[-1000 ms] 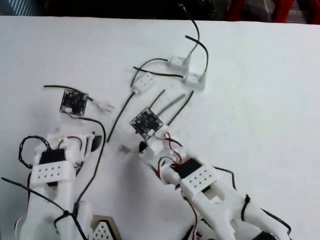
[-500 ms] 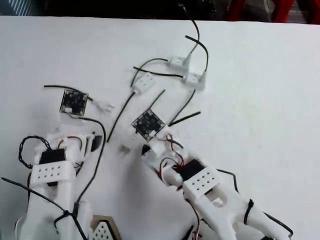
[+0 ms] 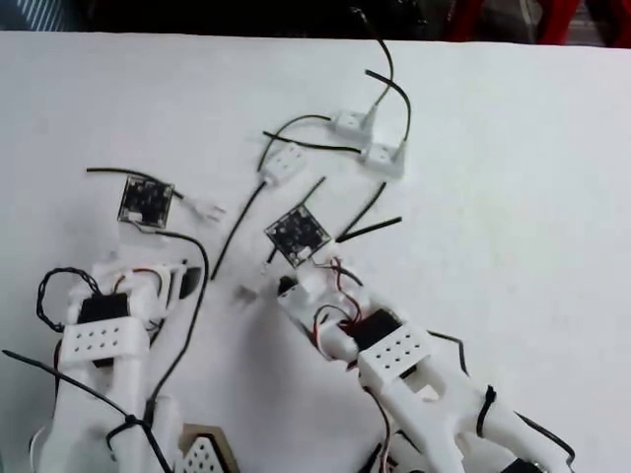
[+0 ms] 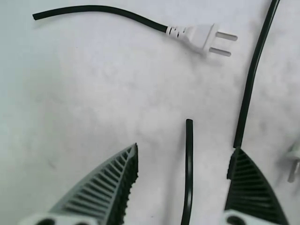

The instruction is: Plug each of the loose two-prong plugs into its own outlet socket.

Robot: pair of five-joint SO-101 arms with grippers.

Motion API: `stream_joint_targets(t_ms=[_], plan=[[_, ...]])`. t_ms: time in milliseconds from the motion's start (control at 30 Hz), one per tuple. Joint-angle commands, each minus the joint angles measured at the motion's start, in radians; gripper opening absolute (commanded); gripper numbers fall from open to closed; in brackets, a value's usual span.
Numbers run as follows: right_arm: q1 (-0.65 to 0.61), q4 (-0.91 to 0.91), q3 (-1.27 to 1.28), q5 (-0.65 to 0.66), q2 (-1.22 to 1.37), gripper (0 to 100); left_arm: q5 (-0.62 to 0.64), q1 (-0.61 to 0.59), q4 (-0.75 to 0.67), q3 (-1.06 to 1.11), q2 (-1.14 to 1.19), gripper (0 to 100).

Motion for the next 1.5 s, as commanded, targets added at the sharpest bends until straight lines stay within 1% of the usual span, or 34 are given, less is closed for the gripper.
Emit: stream_joint_targets(t_ms=[0, 167, 400, 600, 667, 933, 1133, 1467], plan=[[-0.001, -0.025, -0.052, -0.002, -0.013, 1.6, 0.0, -0.004, -0.02, -0.005, -0.028, 30], [-0.025, 0.033, -0.115, -0.006, 0.036, 1.6, 0.0, -0.004, -0.021, -0.005, -0.027, 30], [-0.031, 0.145, -0.253, -0.006, 0.226, 1.6, 0.0, -0.004, -0.021, -0.005, -0.027, 30], [-0.033, 0.303, -0.353, -0.006, 0.255, 1.6, 0.0, -0.004, -0.023, -0.005, -0.027, 30], [-0.033, 0.323, -0.367, -0.006, 0.259, 1.6, 0.0, -0.002, -0.023, -0.005, -0.027, 30], [-0.033, 0.326, -0.373, -0.002, 0.274, 1.6, 0.0, -0.002, -0.023, -0.005, -0.027, 30], [-0.035, 0.26, -0.373, -0.002, 0.423, 1.6, 0.0, -0.004, -0.023, -0.005, -0.027, 30], [-0.035, 0.24, -0.373, 0.0, 0.553, 1.6, 0.0, -0.004, -0.023, -0.005, -0.027, 30]])
